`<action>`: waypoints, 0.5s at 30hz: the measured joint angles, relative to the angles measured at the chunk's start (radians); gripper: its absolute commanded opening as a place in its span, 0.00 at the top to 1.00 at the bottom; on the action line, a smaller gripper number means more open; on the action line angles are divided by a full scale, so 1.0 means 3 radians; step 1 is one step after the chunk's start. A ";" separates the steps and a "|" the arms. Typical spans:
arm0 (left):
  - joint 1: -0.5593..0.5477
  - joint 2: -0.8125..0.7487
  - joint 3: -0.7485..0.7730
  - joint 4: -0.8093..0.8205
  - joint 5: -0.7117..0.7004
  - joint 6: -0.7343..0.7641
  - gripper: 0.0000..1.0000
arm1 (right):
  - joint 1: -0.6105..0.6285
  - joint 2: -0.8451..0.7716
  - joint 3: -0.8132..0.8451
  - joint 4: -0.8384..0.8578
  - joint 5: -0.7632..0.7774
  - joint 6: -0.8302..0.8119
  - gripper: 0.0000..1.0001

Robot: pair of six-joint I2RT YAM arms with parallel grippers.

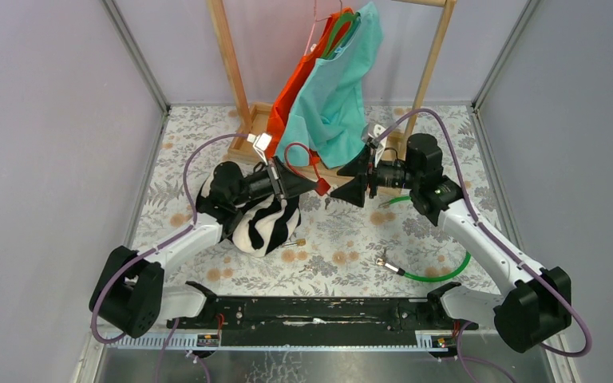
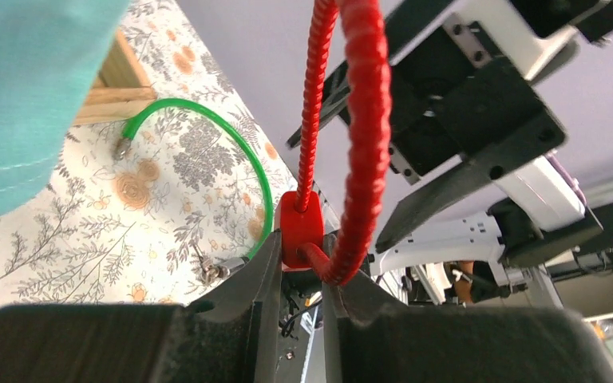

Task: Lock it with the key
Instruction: Lock the lock.

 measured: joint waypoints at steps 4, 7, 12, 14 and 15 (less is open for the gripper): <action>0.0042 -0.0066 -0.0080 0.0305 0.0188 0.0038 1.00 | -0.0003 0.0008 -0.0183 0.0278 -0.0331 0.0263 0.22; 0.0050 -0.0099 -0.0093 0.0529 0.0306 0.0084 1.00 | -0.0003 0.0053 -0.0240 0.0459 -0.0551 0.0441 0.24; 0.0066 -0.0108 -0.0106 0.0804 0.0454 0.0137 1.00 | -0.0003 0.0118 -0.0366 0.0926 -0.0849 0.0793 0.29; 0.0067 -0.0108 -0.0131 0.0899 0.0515 0.0164 1.00 | -0.0001 0.0149 -0.0393 0.1066 -0.0932 0.0910 0.32; 0.0067 -0.0108 -0.0141 0.0936 0.0542 0.0174 1.00 | -0.0001 0.0170 -0.0401 0.1142 -0.0979 0.0973 0.33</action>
